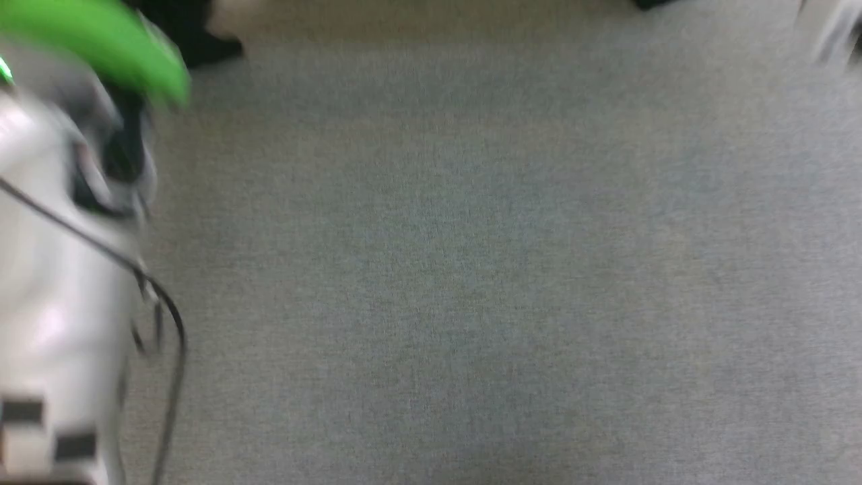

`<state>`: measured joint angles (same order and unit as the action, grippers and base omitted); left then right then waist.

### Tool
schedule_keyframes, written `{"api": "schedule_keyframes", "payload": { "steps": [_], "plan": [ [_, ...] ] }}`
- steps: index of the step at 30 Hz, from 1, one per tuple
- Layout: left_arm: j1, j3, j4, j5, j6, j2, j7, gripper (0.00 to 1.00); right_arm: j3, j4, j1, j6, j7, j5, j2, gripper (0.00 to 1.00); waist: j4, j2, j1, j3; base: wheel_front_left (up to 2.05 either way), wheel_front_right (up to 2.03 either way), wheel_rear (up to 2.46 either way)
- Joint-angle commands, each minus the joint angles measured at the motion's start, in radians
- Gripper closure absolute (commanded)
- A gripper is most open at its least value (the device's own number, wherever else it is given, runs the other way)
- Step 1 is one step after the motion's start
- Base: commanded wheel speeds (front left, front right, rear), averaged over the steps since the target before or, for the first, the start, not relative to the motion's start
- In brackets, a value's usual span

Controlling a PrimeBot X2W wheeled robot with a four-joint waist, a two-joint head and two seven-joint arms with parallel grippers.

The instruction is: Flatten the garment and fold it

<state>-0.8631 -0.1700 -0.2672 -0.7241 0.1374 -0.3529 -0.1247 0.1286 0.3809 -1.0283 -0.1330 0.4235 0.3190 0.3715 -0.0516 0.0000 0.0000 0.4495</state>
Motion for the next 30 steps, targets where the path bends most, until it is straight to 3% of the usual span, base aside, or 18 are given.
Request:
{"api": "schedule_keyframes", "payload": {
  "steps": [1, 9, 15, 22, 30],
  "plan": [
    [0.079, -0.002, 0.019, 0.001, 0.005, -0.021, -0.008, 1.0, -0.013, -0.028, 0.075, 0.002, 0.011, 0.025, 0.013, 1.0, 0.002, 0.0, 0.0, -0.069, 0.0, 0.0, 0.0],
    [0.512, -0.022, 0.179, -0.03, 0.074, -0.009, -0.031, 1.0, -0.13, -0.265, 0.547, 0.002, 0.091, 0.079, -0.015, 1.0, 0.01, 0.0, 0.0, -0.187, 0.0, 0.0, 0.0],
    [0.757, -0.022, 0.266, -0.058, 0.122, 0.013, -0.023, 1.0, -0.235, -0.442, 0.847, 0.002, 0.145, 0.027, -0.132, 1.0, 0.015, 0.0, 0.0, -0.259, 0.0, 0.0, 0.0],
    [0.924, -0.037, 0.32, -0.058, 0.17, 0.03, -0.02, 1.0, -0.325, -0.548, 1.069, 0.002, 0.182, -0.059, -0.263, 1.0, 0.026, 0.0, 0.0, -0.312, 0.0, 0.0, 0.0],
    [1.07, -0.074, 0.349, -0.064, 0.217, 0.02, -0.084, 1.0, -0.355, -0.538, 1.207, 0.002, 0.212, -0.122, -0.313, 1.0, 0.028, 0.0, 0.0, -0.343, 0.0, 0.0, 0.0]
  ]
}}
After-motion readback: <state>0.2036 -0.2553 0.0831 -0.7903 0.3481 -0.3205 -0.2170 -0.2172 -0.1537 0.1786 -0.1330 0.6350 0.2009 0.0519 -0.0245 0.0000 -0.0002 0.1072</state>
